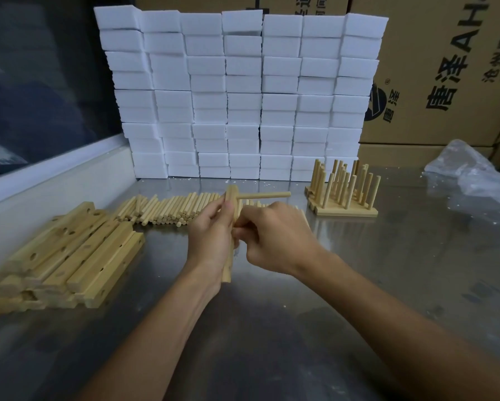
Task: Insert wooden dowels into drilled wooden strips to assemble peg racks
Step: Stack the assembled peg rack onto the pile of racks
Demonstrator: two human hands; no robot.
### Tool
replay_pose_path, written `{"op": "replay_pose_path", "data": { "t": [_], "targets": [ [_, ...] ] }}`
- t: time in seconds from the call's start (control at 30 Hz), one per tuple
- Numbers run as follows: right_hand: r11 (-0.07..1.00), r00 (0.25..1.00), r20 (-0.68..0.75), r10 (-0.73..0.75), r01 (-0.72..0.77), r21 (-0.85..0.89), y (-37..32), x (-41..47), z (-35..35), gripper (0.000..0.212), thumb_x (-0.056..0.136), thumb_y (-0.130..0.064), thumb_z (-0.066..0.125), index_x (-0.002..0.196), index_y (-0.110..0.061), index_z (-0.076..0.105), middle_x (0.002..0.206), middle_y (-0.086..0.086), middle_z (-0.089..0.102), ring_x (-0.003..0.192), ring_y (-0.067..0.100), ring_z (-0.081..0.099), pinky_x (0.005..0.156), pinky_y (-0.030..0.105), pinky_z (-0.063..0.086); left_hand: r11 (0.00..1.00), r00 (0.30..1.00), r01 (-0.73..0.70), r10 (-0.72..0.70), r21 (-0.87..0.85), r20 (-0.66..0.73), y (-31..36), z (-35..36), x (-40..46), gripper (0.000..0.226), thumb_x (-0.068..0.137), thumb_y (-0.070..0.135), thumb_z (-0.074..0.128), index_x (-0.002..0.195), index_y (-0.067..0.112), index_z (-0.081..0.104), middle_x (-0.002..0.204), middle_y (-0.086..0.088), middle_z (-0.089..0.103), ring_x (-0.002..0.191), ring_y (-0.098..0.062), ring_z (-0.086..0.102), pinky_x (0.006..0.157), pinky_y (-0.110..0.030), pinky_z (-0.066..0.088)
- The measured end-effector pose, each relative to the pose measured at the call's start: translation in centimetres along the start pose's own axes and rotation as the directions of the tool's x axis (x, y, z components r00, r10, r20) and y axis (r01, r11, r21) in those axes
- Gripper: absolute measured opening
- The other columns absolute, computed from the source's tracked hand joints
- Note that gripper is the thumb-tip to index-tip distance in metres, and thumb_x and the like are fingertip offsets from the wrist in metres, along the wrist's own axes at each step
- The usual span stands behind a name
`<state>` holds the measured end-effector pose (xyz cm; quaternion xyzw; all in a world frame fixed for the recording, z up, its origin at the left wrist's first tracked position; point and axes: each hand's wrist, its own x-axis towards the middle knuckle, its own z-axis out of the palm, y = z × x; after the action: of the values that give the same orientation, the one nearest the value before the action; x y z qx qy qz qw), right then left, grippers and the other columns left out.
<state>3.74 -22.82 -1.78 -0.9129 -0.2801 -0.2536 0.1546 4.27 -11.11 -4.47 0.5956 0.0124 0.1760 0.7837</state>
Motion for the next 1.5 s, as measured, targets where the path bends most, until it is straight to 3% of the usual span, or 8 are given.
{"op": "replay_pose_path", "data": {
  "t": [0.13, 0.37, 0.5, 0.7, 0.9, 1.23, 1.37, 1.5],
  "targets": [
    [0.855, 0.959, 0.120, 0.256, -0.283, 0.435, 0.2, 0.5, -0.6, 0.016, 0.084, -0.021, 0.071, 0.068, -0.021, 0.071, 0.054, -0.013, 0.065, 0.056, -0.002, 0.060, 0.055, 0.012, 0.042, 0.996, 0.995, -0.085, 0.083, 0.035, 0.050, 0.2, 0.0, -0.3, 0.020, 0.101, 0.017, 0.054, 0.103, 0.031, 0.069, 0.062, 0.011, 0.065, 0.054, -0.005, 0.056, 0.049, -0.022, 0.045],
    [0.973, 0.987, -0.115, -0.115, 0.089, -0.214, -0.6, -0.9, 0.8, 0.008, 0.070, -0.017, 0.069, 0.074, -0.014, 0.063, 0.059, 0.001, 0.064, 0.047, 0.032, 0.057, 0.045, 0.026, 0.025, 0.977, 0.978, 0.208, -0.206, -0.041, 0.036, 0.5, -0.3, 0.6, 0.021, 0.099, 0.018, 0.057, 0.086, 0.011, 0.072, 0.076, -0.012, 0.057, 0.068, -0.023, 0.050, 0.068, -0.041, 0.043],
    [0.995, 0.995, -0.104, -0.003, -0.007, -0.101, -0.6, -0.7, 1.2, 0.015, 0.080, -0.025, 0.053, 0.078, -0.015, 0.064, 0.064, 0.007, 0.065, 0.061, 0.037, 0.059, 0.052, 0.030, 0.022, 0.994, 0.997, 0.078, -0.078, 0.076, 0.000, 0.0, 0.0, 0.2, 0.029, 0.100, 0.017, 0.056, 0.072, 0.018, 0.065, 0.074, -0.009, 0.056, 0.067, -0.017, 0.049, 0.055, -0.027, 0.041],
    [0.841, 0.933, 0.153, 0.325, -0.359, 0.406, 0.2, 0.7, 0.2, 0.029, 0.090, -0.022, 0.057, 0.071, -0.004, 0.071, 0.065, 0.015, 0.066, 0.062, 0.030, 0.055, 0.059, 0.039, 0.046, 0.983, 0.988, -0.150, 0.145, 0.104, 0.054, 0.0, 0.4, -0.2, 0.018, 0.101, 0.018, 0.055, 0.102, 0.030, 0.069, 0.064, 0.012, 0.064, 0.061, -0.003, 0.058, 0.055, -0.014, 0.047],
    [0.997, 1.000, -0.029, 0.002, -0.004, -0.082, -0.3, -0.5, 0.7, 0.023, 0.091, -0.028, 0.048, 0.081, -0.017, 0.066, 0.071, 0.010, 0.066, 0.069, 0.038, 0.060, 0.056, 0.033, 0.031, 0.999, 1.000, 0.008, -0.008, 0.043, -0.009, -0.5, 0.3, 0.2, 0.020, 0.101, 0.016, 0.055, 0.088, 0.007, 0.068, 0.074, -0.009, 0.051, 0.064, -0.014, 0.044, 0.047, -0.016, 0.038],
    [0.953, 0.977, 0.110, 0.181, -0.202, 0.226, 0.5, 0.5, 0.4, 0.033, 0.093, -0.023, 0.054, 0.065, -0.008, 0.064, 0.057, 0.001, 0.056, 0.061, 0.025, 0.053, 0.060, 0.035, 0.046, 0.998, 1.000, -0.001, 0.000, 0.056, 0.018, -0.4, 0.4, 0.3, 0.026, 0.100, 0.020, 0.056, 0.123, 0.014, 0.067, 0.077, -0.003, 0.064, 0.073, -0.017, 0.055, 0.066, -0.035, 0.046],
    [0.942, 0.983, 0.076, 0.167, -0.182, 0.283, 1.3, 0.8, 0.0, 0.033, 0.094, -0.032, 0.061, 0.069, -0.014, 0.072, 0.054, -0.003, 0.058, 0.052, 0.011, 0.049, 0.051, 0.021, 0.038, 0.993, 0.993, 0.116, -0.116, -0.011, -0.022, -0.6, 0.0, 0.5, 0.028, 0.102, 0.019, 0.054, 0.125, 0.007, 0.064, 0.065, 0.000, 0.063, 0.049, -0.010, 0.052, 0.045, -0.021, 0.043],
    [0.887, 0.971, 0.030, 0.238, -0.230, 0.399, 2.1, 1.1, -0.9, 0.049, 0.100, -0.041, 0.050, 0.070, -0.009, 0.071, 0.061, 0.006, 0.067, 0.059, 0.021, 0.062, 0.063, 0.036, 0.054, 0.981, 0.972, 0.181, -0.189, -0.068, -0.137, -0.6, -1.1, 1.3, 0.021, 0.102, 0.023, 0.052, 0.109, 0.011, 0.069, 0.071, -0.005, 0.064, 0.048, -0.012, 0.050, 0.044, -0.023, 0.042]
  ]
}}
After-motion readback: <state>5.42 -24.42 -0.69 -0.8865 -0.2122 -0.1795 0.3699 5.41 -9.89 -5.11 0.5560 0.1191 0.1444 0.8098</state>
